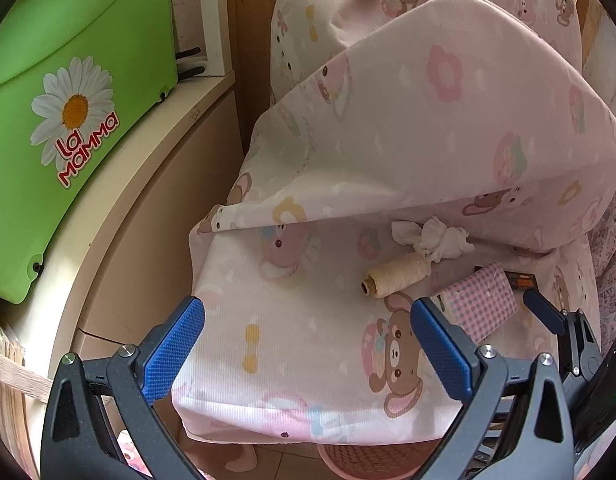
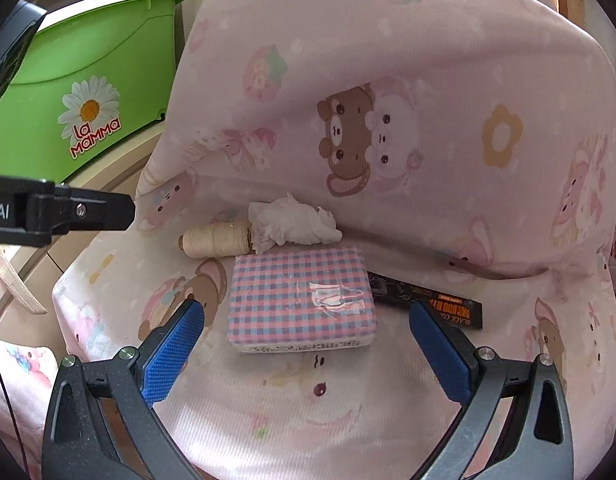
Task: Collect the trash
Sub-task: 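Grasp the pink checkered box with the right gripper, then grasp the cream thread spool with the left gripper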
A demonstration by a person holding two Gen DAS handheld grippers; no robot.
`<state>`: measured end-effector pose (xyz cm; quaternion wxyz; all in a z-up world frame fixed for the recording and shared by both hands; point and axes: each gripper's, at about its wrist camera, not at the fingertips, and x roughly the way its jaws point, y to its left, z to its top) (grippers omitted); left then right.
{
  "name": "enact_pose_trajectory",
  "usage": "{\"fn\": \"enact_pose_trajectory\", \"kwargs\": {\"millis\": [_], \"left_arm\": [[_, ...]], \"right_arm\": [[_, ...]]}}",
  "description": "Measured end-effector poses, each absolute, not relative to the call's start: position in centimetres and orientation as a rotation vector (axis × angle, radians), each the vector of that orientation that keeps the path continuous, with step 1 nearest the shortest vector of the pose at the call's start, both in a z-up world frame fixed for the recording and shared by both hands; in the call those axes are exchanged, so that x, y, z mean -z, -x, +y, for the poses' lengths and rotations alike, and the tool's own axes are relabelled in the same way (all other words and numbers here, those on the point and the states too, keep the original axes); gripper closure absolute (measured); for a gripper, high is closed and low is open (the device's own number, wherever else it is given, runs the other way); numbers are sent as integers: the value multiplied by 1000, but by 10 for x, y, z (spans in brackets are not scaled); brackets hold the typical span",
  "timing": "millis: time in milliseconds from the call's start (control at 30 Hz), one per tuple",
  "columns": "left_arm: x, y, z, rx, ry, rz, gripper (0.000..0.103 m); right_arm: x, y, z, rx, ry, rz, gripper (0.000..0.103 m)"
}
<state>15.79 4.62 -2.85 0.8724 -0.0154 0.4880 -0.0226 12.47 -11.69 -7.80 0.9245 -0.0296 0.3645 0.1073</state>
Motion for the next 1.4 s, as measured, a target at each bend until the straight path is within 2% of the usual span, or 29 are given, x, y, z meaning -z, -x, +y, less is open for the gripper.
{"fn": "enact_pose_trajectory", "kwargs": {"millis": [167,300,800,1133,1233,1267,1333,1400], "left_arm": [[33,-158,42,51,14,1028,1],[33,-159,42,48,17,1029,1],[52,-172,20,142,18,1060,1],[70,-194,-12,122,-54,1054,2],[73,-200,-15,114,-64,1039,11],[75,-200,-16,113,-73,1040,17],[78,-201,-19,128,-84,1056,31],[78,-200,-19,122,-81,1057,51]], "right_arm": [[80,-132,-121,-221,30,758,2],[85,-135,-120,-256,37,790,28],[46,-117,-152,-154,44,655,29],[38,-119,-189,-102,10,665,29],[38,-120,-197,-98,4,671,29],[38,-120,-199,-95,4,671,29],[37,-121,-202,-91,1,672,29],[37,-120,-204,-85,0,672,29]]}}
